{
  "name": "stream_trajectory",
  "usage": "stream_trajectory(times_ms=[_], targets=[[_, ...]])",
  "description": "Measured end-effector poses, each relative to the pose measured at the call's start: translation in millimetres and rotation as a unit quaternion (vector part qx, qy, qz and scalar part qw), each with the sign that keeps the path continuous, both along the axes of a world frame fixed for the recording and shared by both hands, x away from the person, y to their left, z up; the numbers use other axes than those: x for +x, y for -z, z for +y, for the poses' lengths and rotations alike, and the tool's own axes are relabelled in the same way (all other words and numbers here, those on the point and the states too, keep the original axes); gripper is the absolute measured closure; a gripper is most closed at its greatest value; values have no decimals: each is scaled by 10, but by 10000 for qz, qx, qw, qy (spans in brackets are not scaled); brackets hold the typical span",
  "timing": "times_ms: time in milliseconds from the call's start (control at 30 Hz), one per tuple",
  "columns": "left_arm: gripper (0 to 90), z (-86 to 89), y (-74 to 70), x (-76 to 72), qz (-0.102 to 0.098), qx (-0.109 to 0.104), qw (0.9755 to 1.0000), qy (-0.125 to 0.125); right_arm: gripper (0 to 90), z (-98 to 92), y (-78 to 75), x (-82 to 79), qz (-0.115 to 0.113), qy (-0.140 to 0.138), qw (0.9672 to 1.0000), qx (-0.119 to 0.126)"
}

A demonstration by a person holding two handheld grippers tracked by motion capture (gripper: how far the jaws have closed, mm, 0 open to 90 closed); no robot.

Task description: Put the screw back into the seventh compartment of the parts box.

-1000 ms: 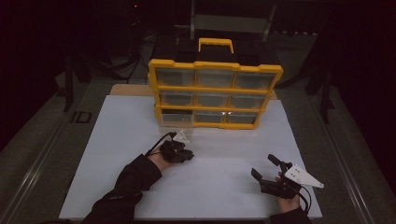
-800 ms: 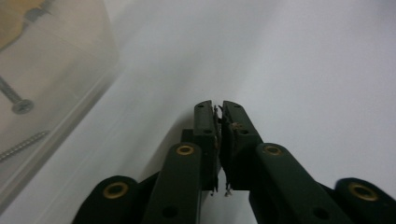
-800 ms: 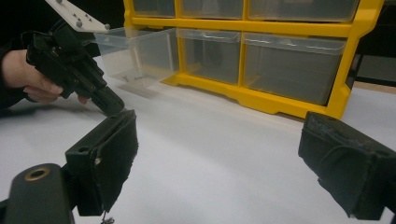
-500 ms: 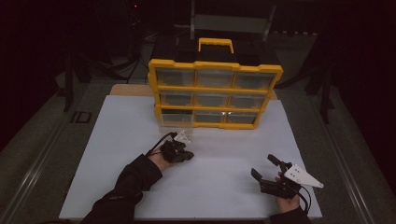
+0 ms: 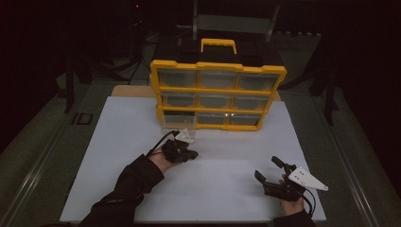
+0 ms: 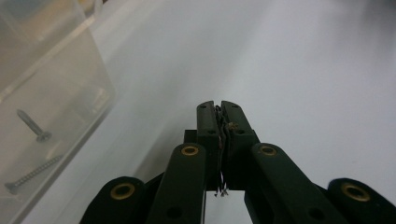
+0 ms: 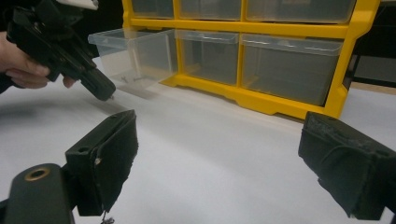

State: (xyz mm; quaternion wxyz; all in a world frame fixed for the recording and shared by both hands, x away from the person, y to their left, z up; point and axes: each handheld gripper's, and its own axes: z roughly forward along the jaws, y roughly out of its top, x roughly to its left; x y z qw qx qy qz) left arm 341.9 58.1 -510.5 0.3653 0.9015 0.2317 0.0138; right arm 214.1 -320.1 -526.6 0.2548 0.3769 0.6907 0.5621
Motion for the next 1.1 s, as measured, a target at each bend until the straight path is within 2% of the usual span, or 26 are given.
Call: stream_trajectory(times_ms=[200,333,400,767,1100], targets=[[865,67,-107,-2,-56,1,10000,-26,117,0,-4,-3,-6,4,10000,4],[865,140,-204,-19,-93,-112,9999,-82,118,1,-2,-2,-5,5,10000,-2],[865,147,-222,-25,-129,-92,9998,-112,117,3,-3,-3,-3,6,10000,-8],[865,199,-540,-16,-366,-243,9989,-186,117,3,-2,-3,1,7,10000,-14],[865,241,-838,65,-531,-342,9976,-278,117,5,-2,-4,6,4,10000,-18]])
